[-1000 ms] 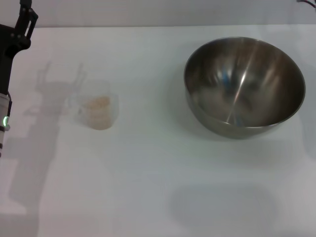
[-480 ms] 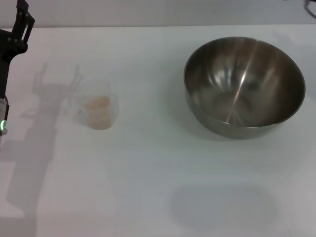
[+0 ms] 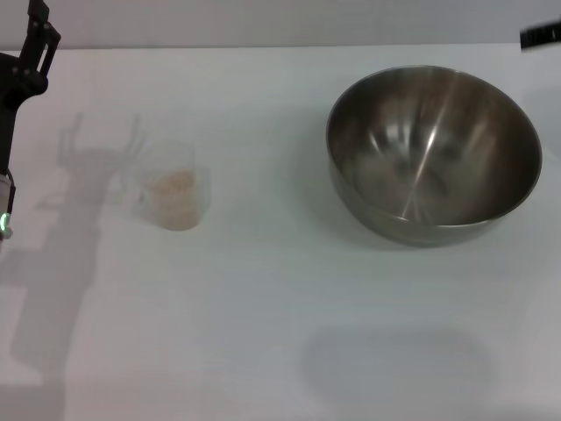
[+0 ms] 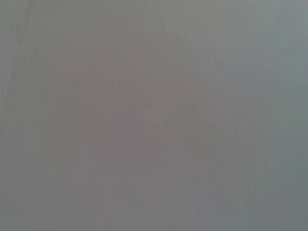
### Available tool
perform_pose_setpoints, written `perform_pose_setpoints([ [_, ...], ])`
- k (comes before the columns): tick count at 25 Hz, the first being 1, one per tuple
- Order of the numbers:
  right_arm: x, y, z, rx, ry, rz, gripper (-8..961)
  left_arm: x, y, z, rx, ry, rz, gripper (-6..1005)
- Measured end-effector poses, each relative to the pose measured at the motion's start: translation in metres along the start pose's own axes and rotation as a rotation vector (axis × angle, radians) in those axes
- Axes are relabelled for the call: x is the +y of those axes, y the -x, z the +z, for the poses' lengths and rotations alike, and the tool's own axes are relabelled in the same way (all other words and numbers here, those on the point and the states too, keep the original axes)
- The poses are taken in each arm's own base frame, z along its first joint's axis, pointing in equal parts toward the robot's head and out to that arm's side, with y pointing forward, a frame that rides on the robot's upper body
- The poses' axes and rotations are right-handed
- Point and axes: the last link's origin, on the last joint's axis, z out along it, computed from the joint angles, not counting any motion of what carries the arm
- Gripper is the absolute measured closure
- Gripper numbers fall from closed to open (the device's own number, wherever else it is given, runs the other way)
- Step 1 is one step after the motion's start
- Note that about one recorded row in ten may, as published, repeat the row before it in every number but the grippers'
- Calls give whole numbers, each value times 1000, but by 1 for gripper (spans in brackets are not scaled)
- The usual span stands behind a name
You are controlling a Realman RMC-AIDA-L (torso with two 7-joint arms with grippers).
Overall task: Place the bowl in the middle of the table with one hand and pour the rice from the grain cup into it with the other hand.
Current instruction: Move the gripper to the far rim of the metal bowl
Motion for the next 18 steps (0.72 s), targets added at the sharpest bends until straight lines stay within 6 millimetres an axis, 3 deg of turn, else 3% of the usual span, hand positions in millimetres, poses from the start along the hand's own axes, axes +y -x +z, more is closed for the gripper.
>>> perform_pose_setpoints([
  [10,-16,-24,13,139,-7,56,240,-2,-1,3,6,-3,8,138],
  [18,-17,-42,42,214,21,54,240,-3,-1,6,8,1,12,138],
])
